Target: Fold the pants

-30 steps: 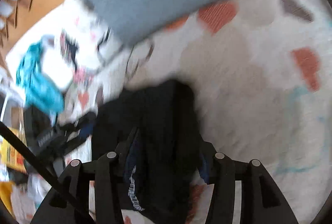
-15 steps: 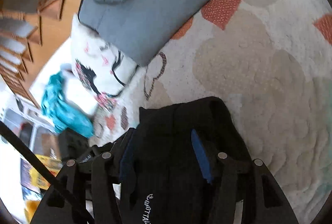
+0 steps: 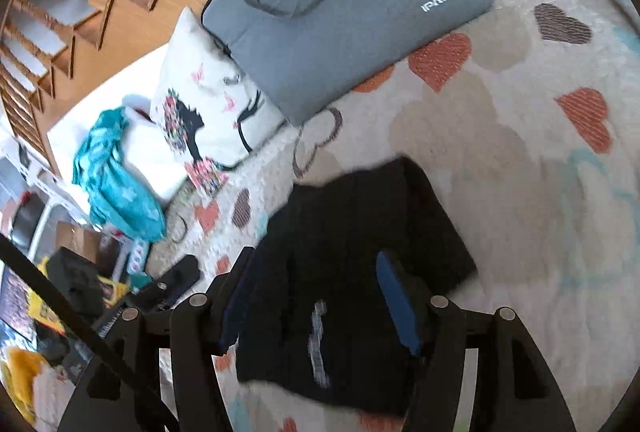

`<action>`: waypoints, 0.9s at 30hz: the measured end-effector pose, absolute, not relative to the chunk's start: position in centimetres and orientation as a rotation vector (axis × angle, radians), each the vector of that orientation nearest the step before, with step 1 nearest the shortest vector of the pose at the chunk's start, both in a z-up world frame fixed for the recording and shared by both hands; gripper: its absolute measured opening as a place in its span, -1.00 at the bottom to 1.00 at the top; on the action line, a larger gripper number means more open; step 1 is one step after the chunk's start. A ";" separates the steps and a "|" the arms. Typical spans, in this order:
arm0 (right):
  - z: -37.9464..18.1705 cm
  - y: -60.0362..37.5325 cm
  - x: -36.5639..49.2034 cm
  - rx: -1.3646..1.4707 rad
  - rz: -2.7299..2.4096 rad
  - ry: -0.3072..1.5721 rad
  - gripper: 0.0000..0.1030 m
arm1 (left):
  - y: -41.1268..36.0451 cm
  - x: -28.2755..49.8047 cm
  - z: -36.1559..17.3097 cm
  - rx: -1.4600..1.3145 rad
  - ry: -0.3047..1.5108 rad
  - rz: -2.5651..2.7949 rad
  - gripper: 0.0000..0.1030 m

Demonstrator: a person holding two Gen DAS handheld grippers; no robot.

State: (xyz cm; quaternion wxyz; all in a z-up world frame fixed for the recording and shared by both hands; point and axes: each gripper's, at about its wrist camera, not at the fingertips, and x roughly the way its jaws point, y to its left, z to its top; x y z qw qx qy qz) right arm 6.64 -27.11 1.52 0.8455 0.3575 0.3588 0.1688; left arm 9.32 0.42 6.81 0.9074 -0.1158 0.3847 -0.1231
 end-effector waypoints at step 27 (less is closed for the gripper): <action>-4.7 -23.2 -5.7 0.573 0.197 0.801 0.30 | 0.2 -1.1 -0.7 -0.180 0.884 -0.124 0.27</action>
